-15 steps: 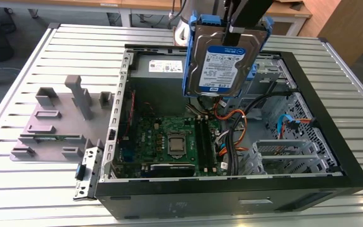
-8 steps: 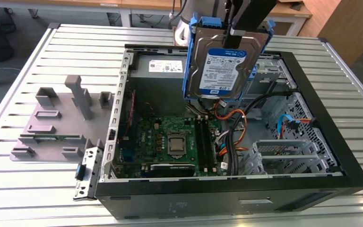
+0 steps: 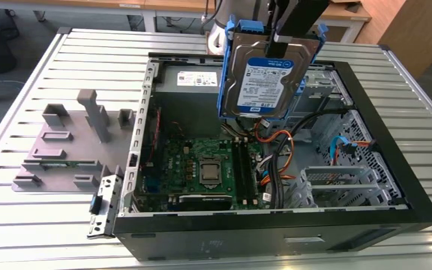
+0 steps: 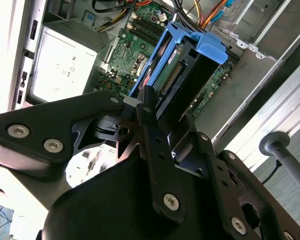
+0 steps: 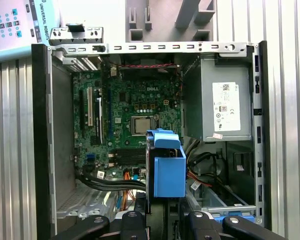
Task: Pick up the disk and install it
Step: 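Pick up the disk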
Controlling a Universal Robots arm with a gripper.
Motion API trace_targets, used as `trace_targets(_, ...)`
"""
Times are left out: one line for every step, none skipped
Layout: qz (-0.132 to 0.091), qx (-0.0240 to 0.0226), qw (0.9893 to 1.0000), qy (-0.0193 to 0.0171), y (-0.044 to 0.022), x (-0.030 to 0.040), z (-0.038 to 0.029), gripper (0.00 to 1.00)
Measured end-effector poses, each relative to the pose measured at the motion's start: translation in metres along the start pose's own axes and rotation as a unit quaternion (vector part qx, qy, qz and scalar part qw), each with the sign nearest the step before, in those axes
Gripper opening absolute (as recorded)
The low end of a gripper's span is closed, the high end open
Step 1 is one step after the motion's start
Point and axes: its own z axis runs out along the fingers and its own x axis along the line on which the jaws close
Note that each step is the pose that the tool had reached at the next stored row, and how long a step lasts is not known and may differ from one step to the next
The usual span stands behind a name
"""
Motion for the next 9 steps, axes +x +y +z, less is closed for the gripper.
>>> trace_targets(0.000,0.0000,1.0000,0.0000,0.0000,0.0002,0.0000,0.35)
trace_targets(0.000,0.0000,1.0000,0.0001,0.0000,0.0004,-0.0001,0.35)
trace_targets(0.000,0.0000,1.0000,0.0001,0.0000,0.0007,-0.0001,0.35)
trace_targets(0.000,0.0000,1.0000,0.0001,-0.0001,0.0011,-0.0001,0.35)
trace_targets(0.000,0.0000,1.0000,0.0001,-0.0001,0.0012,-0.0001,0.35)
trace_targets(0.000,0.0000,1.0000,0.0001,-0.0001,0.0014,-0.0001,0.35)
trace_targets(0.000,0.0000,1.0000,0.0001,-0.0001,0.0016,-0.0001,0.35)
trace_targets(0.000,0.0000,1.0000,0.0001,-0.0001,0.0019,-0.0001,0.35)
trace_targets(0.000,0.0000,1.0000,0.0000,-0.0002,0.0023,-0.0001,0.35)
